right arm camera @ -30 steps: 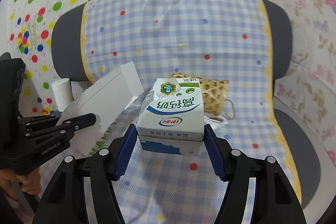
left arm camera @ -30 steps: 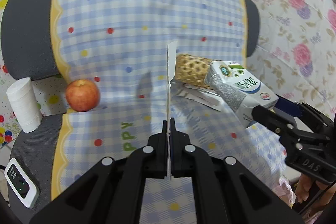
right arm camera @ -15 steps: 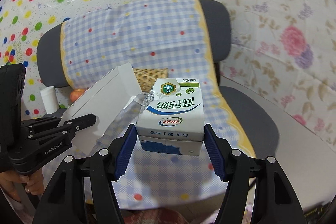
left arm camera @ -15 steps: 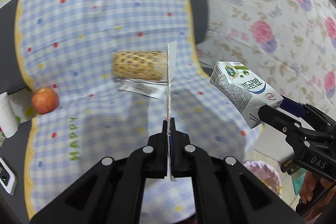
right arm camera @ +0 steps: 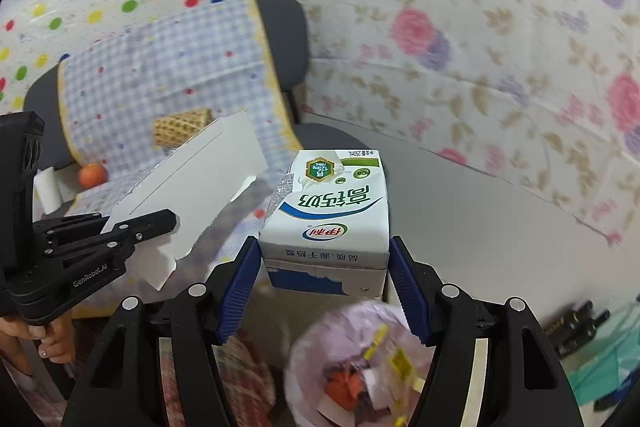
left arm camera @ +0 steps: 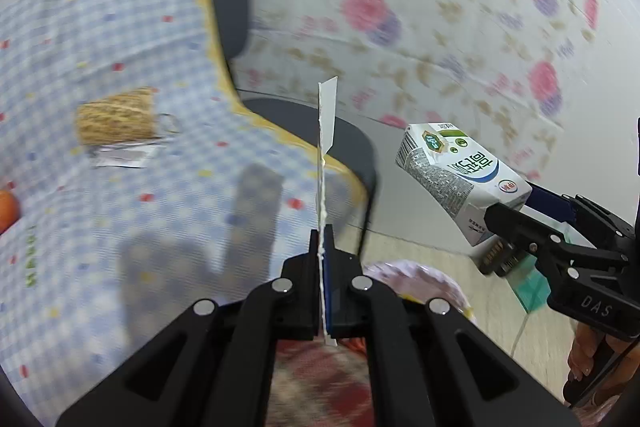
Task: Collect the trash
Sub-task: 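Carry the white paper and milk carton over the bin with both grippers, then open both grippers to drop the paper and carton into the bin, then move both grippers back over the bamboo basket on the chair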
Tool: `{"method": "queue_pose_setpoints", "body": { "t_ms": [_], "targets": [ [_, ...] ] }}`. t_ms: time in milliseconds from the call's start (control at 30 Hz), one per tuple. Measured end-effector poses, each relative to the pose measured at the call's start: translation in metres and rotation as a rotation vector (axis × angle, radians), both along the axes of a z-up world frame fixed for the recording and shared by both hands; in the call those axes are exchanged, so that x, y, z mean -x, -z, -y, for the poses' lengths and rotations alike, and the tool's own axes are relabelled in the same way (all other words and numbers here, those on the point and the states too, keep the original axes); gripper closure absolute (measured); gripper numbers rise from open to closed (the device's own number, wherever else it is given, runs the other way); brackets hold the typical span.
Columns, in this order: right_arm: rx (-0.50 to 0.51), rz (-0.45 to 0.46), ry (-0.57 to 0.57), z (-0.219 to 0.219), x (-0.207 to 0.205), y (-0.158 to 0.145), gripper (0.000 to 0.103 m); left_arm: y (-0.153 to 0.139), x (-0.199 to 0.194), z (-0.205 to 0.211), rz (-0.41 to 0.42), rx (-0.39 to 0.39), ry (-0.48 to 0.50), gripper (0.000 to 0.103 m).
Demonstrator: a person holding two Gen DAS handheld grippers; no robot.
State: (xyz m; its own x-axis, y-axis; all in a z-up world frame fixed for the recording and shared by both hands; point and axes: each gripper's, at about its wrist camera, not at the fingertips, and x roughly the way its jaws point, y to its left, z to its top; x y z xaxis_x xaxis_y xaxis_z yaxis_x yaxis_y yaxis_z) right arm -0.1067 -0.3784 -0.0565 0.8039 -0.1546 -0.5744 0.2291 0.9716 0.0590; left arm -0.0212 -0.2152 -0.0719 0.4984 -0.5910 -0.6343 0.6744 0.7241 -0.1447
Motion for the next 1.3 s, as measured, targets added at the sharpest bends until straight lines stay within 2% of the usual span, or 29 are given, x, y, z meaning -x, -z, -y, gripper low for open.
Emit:
{"method": "queue_pose_setpoints", "body": {
  "t_ms": [267, 500, 533, 600, 633, 667, 867, 967, 1133, 1300],
  "targets": [
    [-0.019, -0.031, 0.125, 0.037, 0.054, 0.02, 0.038, 0.016, 0.04, 0.049, -0.019, -0.018, 0.152, 0.103],
    [-0.035, -0.044, 0.147, 0.052, 0.061, 0.03, 0.035, 0.026, 0.047, 0.075, -0.055, -0.02, 0.2, 0.103],
    [-0.036, -0.05, 0.148, 0.053, 0.06, 0.032, 0.034, 0.028, 0.045, 0.076, -0.069, -0.017, 0.199, 0.1],
    [-0.044, -0.049, 0.151, 0.053, 0.061, 0.035, 0.033, 0.029, 0.043, 0.076, -0.085, -0.018, 0.188, 0.078],
    [-0.051, -0.044, 0.152, 0.054, 0.062, 0.035, 0.032, 0.03, 0.042, 0.075, -0.087, -0.019, 0.175, 0.058],
    [-0.053, -0.039, 0.153, 0.054, 0.062, 0.035, 0.032, 0.029, 0.04, 0.073, -0.084, -0.018, 0.162, 0.055],
    [-0.057, -0.014, 0.142, 0.054, 0.058, 0.026, 0.032, 0.023, 0.031, 0.059, -0.07, -0.011, 0.113, 0.055],
    [-0.056, 0.004, 0.129, 0.049, 0.053, 0.019, 0.032, 0.017, 0.027, 0.05, -0.036, -0.022, 0.079, 0.055],
    [-0.048, 0.026, 0.086, 0.033, 0.035, 0.004, 0.032, 0.004, 0.018, 0.027, 0.025, -0.033, 0.013, 0.055],
    [-0.054, 0.031, 0.025, 0.016, 0.01, -0.006, 0.032, -0.01, 0.001, -0.003, 0.044, -0.024, -0.072, 0.055]
  ]
}}
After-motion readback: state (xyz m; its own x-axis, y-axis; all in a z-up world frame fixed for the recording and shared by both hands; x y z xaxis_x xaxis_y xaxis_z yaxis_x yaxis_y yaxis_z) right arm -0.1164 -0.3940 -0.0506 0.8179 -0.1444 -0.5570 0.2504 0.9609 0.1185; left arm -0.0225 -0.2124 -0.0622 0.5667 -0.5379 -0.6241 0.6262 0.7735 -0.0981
